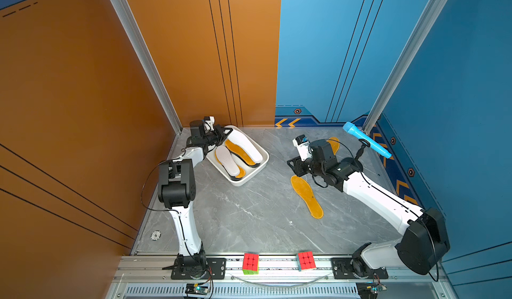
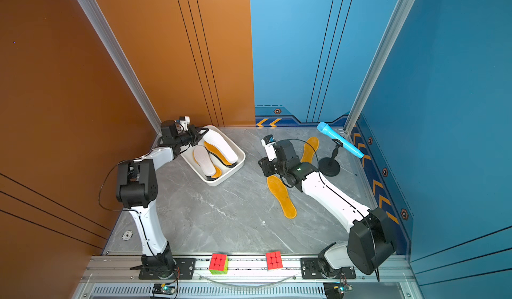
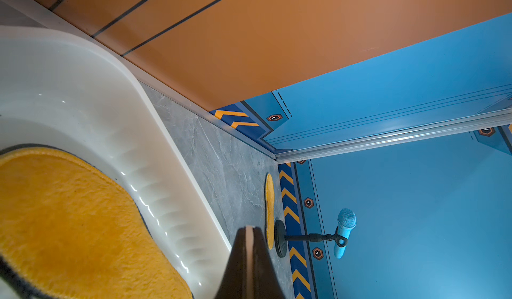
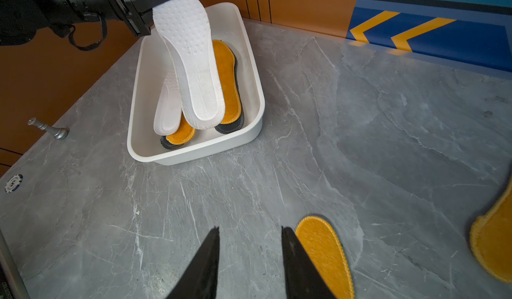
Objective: Put the insoles into the storage box
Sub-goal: Pick up the insole from the center of the board, then place the insole in the storage box.
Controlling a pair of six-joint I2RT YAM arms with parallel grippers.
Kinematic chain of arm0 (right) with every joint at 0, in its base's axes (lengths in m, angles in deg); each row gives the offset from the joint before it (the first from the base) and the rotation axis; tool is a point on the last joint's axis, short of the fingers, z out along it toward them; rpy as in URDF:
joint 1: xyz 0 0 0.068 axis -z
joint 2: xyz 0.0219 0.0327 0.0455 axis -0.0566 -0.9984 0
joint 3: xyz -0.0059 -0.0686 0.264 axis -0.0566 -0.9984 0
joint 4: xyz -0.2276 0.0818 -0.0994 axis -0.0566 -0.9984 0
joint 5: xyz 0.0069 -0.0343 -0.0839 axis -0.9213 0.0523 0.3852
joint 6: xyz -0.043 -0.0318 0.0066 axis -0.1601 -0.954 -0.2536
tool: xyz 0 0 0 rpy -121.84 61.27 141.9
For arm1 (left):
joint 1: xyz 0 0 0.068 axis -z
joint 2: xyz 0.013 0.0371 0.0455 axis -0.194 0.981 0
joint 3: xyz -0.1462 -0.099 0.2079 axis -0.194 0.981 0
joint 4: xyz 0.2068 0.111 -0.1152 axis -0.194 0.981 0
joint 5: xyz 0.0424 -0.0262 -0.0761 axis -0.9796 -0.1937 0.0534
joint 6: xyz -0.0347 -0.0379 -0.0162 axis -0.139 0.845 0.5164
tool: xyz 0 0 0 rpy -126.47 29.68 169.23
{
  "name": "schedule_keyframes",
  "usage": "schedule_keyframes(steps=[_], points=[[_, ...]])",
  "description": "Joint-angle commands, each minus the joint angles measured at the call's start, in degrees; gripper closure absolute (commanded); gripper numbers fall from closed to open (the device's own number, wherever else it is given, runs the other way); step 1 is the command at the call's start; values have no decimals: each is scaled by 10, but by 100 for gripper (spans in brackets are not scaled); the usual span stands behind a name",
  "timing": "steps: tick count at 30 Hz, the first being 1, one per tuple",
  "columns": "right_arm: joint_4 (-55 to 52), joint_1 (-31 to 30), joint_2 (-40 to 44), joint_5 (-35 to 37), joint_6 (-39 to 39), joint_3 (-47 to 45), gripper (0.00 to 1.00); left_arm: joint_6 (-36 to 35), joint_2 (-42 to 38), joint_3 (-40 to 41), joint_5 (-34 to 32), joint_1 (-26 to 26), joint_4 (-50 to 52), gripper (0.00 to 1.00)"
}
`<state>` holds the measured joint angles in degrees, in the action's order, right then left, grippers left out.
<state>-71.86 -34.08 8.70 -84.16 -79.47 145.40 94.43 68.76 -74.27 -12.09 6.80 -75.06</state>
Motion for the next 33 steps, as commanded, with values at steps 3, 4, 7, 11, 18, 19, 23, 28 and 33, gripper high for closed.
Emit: schedule_keyframes(steps=[3,4,7,11,18,19,23,28,33], points=[[19,14,12,-19,11,-15,61,-4,32,-39,-3,1,5,100],[20,16,12,-21,12,-16,61,-10,37,-43,-5,2,11,100],[26,26,9,-31,13,-19,61,-51,43,-59,-18,4,69,100],[30,38,0,-44,15,-16,61,-110,39,-73,-42,9,141,100],[40,51,-18,-66,19,-9,61,-159,44,-96,-72,19,206,100],[41,52,-21,-68,19,-8,61,-162,47,-99,-76,18,211,100],[42,55,-24,-72,19,-9,61,-170,55,-107,-87,19,222,100],[42,63,-25,-78,20,-12,61,-186,62,-115,-102,23,234,100],[45,67,-27,-84,23,-11,61,-191,73,-126,-108,22,235,100]])
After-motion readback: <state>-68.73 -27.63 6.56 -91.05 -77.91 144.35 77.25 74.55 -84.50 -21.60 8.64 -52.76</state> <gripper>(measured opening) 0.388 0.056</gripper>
